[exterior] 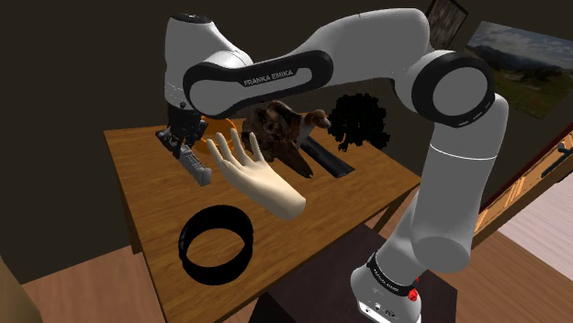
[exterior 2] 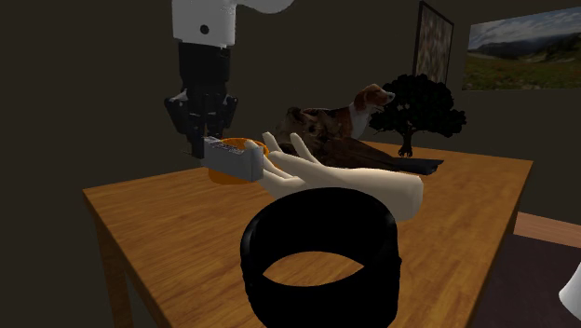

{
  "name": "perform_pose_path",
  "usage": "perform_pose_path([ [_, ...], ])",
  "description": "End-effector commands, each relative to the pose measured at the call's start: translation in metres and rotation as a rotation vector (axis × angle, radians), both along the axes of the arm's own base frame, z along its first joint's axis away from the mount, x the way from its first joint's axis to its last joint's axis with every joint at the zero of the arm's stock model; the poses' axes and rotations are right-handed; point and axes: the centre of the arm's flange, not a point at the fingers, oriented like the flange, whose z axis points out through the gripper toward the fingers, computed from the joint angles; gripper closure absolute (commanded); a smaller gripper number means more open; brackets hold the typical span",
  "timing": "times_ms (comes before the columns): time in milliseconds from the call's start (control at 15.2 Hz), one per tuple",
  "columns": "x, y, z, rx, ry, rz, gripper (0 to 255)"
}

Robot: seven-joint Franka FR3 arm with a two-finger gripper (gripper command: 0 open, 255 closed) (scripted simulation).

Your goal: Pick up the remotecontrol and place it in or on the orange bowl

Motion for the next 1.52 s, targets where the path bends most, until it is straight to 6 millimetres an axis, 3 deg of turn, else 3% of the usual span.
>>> perform_pose_path([
  [0,0.0,-0.001,0.01,0.0,0.0,0.0,255],
  [792,0.0,-0.001,0.072,0.0,0.0,0.0,255],
  [1452,0.074,-0.109,0.077,0.0,0.0,0.0,255],
])
